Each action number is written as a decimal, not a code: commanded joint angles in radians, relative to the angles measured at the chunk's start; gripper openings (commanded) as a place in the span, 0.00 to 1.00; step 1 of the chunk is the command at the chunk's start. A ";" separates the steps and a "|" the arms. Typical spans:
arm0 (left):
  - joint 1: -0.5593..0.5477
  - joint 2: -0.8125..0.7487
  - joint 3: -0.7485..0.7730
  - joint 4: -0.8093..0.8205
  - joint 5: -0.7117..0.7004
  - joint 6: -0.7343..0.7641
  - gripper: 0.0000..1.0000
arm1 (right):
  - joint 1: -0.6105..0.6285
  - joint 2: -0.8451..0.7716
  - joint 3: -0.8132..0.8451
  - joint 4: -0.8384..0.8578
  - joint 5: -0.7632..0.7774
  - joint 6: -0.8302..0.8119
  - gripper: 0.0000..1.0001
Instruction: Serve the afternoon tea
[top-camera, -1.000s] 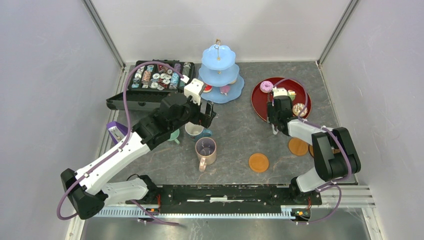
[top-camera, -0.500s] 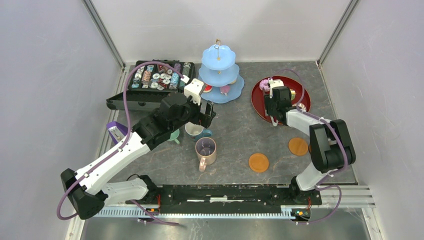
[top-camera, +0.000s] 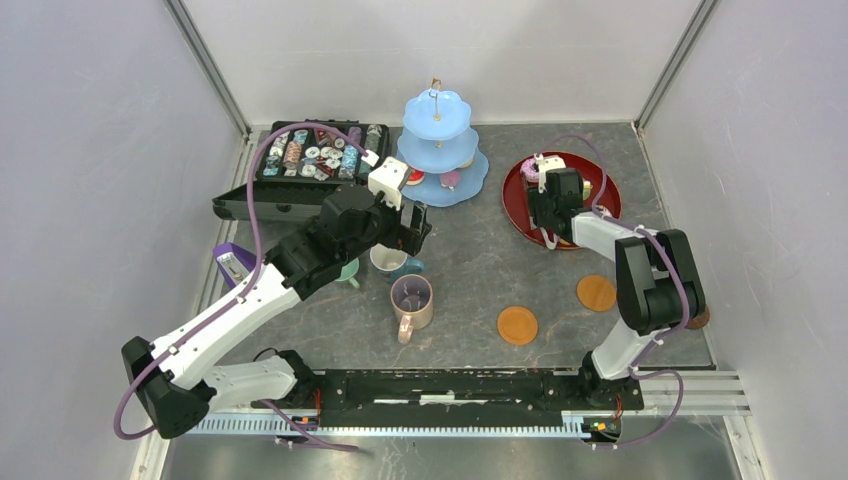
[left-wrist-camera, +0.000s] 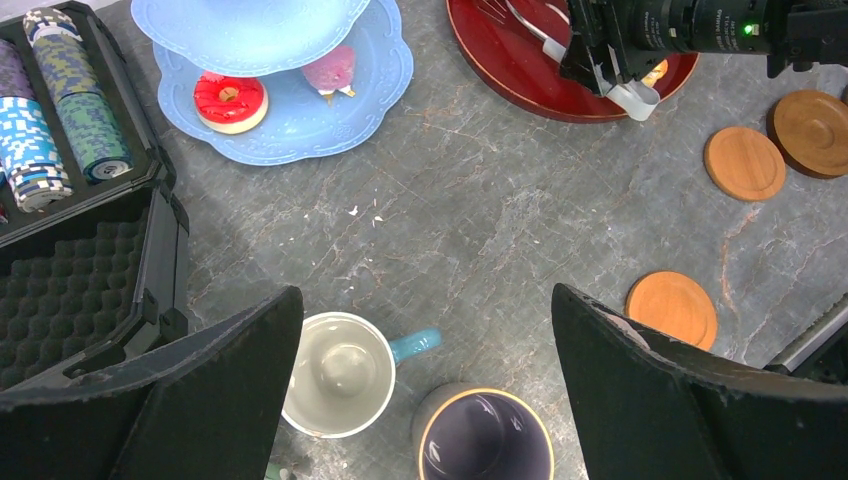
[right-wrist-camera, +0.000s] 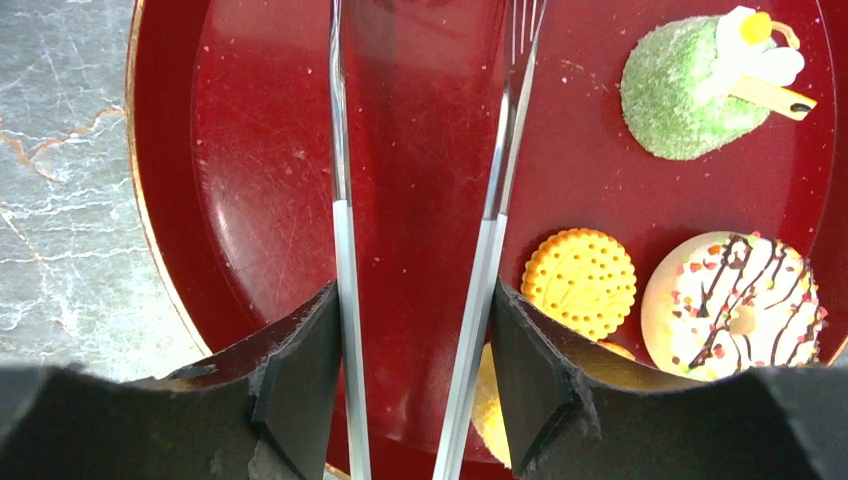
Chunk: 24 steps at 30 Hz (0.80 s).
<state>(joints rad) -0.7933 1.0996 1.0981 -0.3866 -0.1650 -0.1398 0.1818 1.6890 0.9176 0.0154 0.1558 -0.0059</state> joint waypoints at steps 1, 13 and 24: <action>-0.003 0.002 0.004 0.045 -0.013 0.043 1.00 | -0.008 0.031 0.070 0.067 -0.015 -0.026 0.59; -0.003 0.008 0.003 0.043 -0.019 0.043 1.00 | -0.008 0.108 0.139 0.074 0.030 -0.041 0.58; -0.003 0.020 0.006 0.043 -0.014 0.042 1.00 | -0.010 0.062 0.098 0.088 0.046 -0.039 0.34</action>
<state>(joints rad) -0.7933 1.1141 1.0981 -0.3866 -0.1677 -0.1398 0.1726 1.8015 1.0115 0.0441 0.1890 -0.0330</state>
